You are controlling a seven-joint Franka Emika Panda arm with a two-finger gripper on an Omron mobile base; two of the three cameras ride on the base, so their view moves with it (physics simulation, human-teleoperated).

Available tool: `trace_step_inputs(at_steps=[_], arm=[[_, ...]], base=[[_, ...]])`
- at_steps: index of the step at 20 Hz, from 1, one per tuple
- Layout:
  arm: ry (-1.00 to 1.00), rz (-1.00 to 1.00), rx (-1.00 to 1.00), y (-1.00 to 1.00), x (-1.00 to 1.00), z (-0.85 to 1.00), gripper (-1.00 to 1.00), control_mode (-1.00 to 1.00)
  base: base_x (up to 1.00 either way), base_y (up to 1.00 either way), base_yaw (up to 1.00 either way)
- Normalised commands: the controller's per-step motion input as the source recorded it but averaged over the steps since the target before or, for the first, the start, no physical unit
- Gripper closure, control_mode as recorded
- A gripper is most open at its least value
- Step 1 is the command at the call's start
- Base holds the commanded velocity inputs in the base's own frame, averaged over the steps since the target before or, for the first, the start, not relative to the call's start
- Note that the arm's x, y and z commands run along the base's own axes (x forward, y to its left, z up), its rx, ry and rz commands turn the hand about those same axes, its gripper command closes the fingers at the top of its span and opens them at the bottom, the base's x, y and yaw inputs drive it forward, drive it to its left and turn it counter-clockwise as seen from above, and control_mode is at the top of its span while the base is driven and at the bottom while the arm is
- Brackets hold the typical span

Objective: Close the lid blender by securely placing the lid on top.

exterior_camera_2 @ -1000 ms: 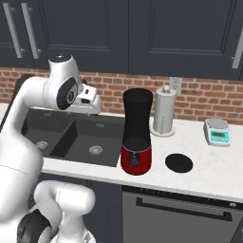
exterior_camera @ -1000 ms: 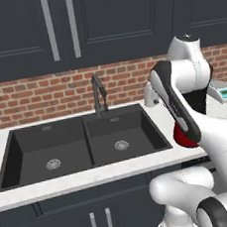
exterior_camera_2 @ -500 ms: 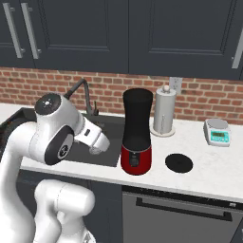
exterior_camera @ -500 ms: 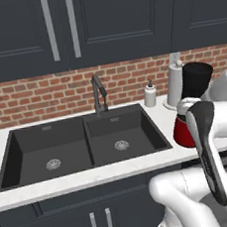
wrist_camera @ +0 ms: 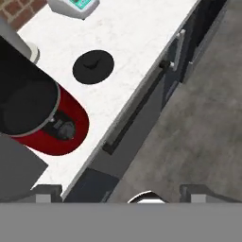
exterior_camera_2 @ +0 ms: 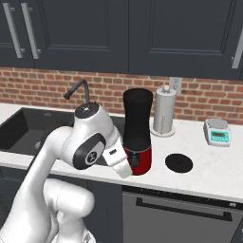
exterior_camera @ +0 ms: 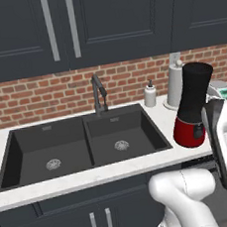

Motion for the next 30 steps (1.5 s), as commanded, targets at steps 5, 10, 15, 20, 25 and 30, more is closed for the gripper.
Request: trace_step_inputs(at_steps=[5, 10, 15, 20, 25, 30], arm=[[0.25, -0.43, 0.38, -1.0, 0.13, -0.62, -1.0, -1.0], [0.15, -0.23, 0.45, -1.0, 0.54, -0.74, -1.0, -1.0], [-0.04, -0.01, 0.35, -0.78, 0.16, -0.38, -1.0, -1.0], [-0.07, 0.0, 0.31, -0.42, 0.32, -0.13, -1.0, -1.0], [-0.07, 0.01, 0.27, -0.14, 0.58, -0.04, -1.0, -1.0], [-0.14, 0.02, 0.24, 0.16, 0.53, -0.17, -1.0, -1.0]], base=[[0.0, 0.0, 0.0], [0.0, 0.0, 0.0], [0.0, 0.0, 0.0], [0.0, 0.0, 0.0], [0.0, 0.0, 0.0], [0.0, 0.0, 0.0]])
